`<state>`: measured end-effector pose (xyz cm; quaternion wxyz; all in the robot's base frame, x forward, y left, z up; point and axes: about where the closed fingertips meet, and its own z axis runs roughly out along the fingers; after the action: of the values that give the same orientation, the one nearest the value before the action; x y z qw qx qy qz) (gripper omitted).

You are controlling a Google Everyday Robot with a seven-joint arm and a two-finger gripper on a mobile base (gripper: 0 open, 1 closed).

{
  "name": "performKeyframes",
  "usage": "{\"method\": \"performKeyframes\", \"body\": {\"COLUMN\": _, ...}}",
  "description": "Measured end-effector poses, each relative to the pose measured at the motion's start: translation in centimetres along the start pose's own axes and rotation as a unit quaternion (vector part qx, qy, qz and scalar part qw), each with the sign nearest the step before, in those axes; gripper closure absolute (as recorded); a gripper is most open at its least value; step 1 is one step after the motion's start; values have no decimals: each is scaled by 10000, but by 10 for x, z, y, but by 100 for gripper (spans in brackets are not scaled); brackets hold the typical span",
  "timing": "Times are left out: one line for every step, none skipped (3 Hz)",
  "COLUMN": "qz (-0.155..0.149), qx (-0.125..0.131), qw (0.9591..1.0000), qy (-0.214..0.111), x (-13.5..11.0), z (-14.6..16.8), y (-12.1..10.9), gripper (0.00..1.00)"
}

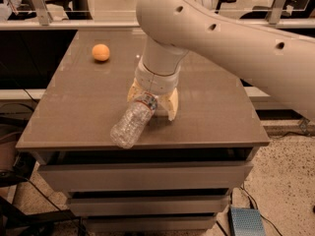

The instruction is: Move water bottle near orange

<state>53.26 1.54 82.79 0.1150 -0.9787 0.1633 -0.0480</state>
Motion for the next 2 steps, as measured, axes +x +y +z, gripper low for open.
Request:
{"method": "performKeyframes", "body": {"qz": 12, "qx": -9, "qw": 10000, "qy": 11, "x": 1, "z": -2, "y": -1, "gripper": 65}}
{"method": "performKeyframes", "body": {"qz": 13, "qx": -9, "qw": 10000, "qy": 12, "x": 1, "z": -2, "y": -1, "gripper": 87}}
